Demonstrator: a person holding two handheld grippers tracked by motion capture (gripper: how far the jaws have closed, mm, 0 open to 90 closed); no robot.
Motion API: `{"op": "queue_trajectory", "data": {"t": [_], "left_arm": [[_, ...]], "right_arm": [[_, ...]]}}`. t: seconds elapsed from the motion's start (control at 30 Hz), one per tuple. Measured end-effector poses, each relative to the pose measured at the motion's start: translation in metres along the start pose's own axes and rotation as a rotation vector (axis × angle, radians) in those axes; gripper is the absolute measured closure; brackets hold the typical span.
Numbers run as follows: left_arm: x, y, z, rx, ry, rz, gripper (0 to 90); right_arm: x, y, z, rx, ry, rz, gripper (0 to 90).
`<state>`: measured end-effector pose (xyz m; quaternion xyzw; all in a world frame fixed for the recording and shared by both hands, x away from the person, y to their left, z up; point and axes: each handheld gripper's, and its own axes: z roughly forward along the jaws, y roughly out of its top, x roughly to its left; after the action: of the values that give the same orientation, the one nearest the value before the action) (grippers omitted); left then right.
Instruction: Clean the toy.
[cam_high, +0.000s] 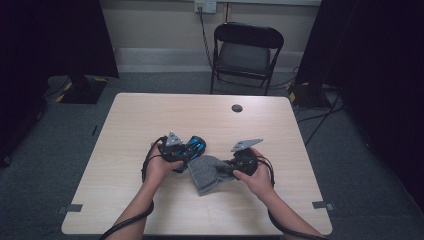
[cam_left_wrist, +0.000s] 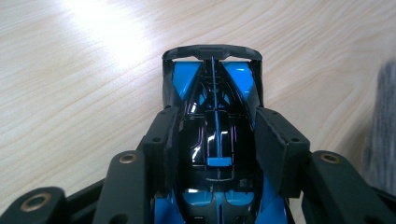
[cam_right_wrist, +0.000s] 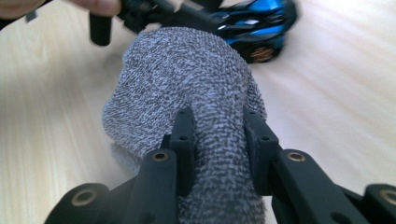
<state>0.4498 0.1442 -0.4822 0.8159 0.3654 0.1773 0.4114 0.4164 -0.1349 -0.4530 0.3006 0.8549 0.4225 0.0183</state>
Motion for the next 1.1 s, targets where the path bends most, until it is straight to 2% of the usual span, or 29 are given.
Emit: {"op": "queue_trajectory", "data": {"t": [0.2, 0.37, 0.57, 0.67, 0.77, 1.1], "left_arm": [[0.0, 0.0, 0.0, -0.002, 0.0, 0.001, 51.4], [0.0, 0.0, 0.0, -0.004, 0.0, 0.001, 51.4], [0.0, -0.001, 0.0, -0.005, -0.002, -0.004, 51.4], [-0.001, -0.001, 0.0, -0.007, -0.008, -0.015, 51.3], [0.0, -0.001, 0.0, -0.008, -0.001, -0.003, 51.4], [-0.001, -0.002, 0.0, -0.011, -0.005, -0.009, 51.4]], "right_arm": [[0.009, -0.001, 0.019, 0.035, 0.047, -0.039, 69.2], [0.014, 0.001, 0.034, 0.05, 0.062, -0.041, 69.2], [0.017, 0.006, 0.05, 0.074, 0.048, -0.048, 69.1], [0.014, 0.009, 0.054, 0.077, 0.038, -0.043, 69.1], [0.009, 0.012, 0.055, 0.08, 0.025, -0.031, 69.1], [-0.009, 0.016, 0.052, 0.088, -0.011, -0.006, 69.0]]}}
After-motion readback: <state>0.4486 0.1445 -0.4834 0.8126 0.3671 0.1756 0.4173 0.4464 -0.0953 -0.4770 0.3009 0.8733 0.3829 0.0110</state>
